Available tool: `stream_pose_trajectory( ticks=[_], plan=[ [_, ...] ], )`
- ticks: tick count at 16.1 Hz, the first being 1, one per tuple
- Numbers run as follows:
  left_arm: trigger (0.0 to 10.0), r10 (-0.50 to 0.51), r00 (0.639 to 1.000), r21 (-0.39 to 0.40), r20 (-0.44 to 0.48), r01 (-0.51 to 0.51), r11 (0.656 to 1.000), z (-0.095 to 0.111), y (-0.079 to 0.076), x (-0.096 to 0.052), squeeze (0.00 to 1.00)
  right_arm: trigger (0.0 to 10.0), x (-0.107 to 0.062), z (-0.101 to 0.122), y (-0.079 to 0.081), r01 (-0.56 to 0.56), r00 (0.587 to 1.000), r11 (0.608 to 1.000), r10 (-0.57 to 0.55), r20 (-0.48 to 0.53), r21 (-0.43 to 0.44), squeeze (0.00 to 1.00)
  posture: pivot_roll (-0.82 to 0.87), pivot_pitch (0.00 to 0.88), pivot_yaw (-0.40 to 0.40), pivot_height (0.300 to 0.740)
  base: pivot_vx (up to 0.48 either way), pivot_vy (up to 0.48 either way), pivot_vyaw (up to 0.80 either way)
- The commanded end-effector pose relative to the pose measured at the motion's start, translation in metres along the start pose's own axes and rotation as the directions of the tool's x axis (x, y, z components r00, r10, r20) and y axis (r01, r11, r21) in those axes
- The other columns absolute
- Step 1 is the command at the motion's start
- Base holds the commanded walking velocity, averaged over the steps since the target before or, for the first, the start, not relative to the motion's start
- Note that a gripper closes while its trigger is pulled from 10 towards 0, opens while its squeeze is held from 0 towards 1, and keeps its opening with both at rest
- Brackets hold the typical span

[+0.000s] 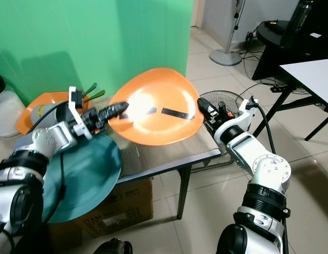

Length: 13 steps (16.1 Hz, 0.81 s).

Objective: Setting the table

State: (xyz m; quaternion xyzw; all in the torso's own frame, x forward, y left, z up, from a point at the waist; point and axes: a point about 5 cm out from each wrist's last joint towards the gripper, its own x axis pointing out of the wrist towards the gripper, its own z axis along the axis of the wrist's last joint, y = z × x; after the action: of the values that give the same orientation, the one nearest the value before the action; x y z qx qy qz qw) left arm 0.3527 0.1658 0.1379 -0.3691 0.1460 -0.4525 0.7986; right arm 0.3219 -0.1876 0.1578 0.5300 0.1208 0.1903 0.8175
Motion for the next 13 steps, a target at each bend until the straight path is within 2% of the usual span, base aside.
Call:
stream_pose_trajectory(
  ticks=[1,3,10,12,13],
  plan=[
    [0.0,-0.023,1.0,0.049,-0.012,0.023,0.999,0.007,-0.006,0.004,0.0,0.0,0.009,-0.001,0.014,-0.07,0.997,0.998,0.07,-0.022,0.006,0.0,0.05,0.0,0.032,0.74,0.0,0.0,0.0],
    [0.0,0.018,1.0,0.088,0.01,-0.019,0.996,0.01,-0.006,0.002,0.0,0.0,0.01,-0.002,0.016,-0.081,0.996,0.997,0.081,-0.028,0.002,0.0,0.05,0.0,0.031,0.74,0.0,0.0,0.0],
    [0.0,0.058,0.998,0.072,-0.014,-0.057,0.996,0.005,-0.009,0.005,0.0,0.0,0.009,-0.001,0.032,-0.177,0.984,0.982,0.175,-0.024,-0.066,0.0,0.06,0.0,0.036,0.74,0.0,0.0,0.0],
    [0.0,0.069,0.998,0.069,-0.01,-0.069,0.995,0.005,-0.008,0.005,0.0,3.0,0.008,0.0,0.035,-0.199,0.98,0.977,0.198,-0.019,-0.082,0.0,0.05,0.0,0.038,0.74,0.0,0.0,0.0],
    [0.0,0.07,0.998,0.066,-0.006,-0.07,0.995,0.005,-0.009,0.006,0.0,3.2,0.008,0.0,0.036,-0.208,0.978,0.974,0.207,-0.016,-0.088,0.0,0.05,0.0,0.038,0.74,0.0,0.0,0.0]
  ],
)
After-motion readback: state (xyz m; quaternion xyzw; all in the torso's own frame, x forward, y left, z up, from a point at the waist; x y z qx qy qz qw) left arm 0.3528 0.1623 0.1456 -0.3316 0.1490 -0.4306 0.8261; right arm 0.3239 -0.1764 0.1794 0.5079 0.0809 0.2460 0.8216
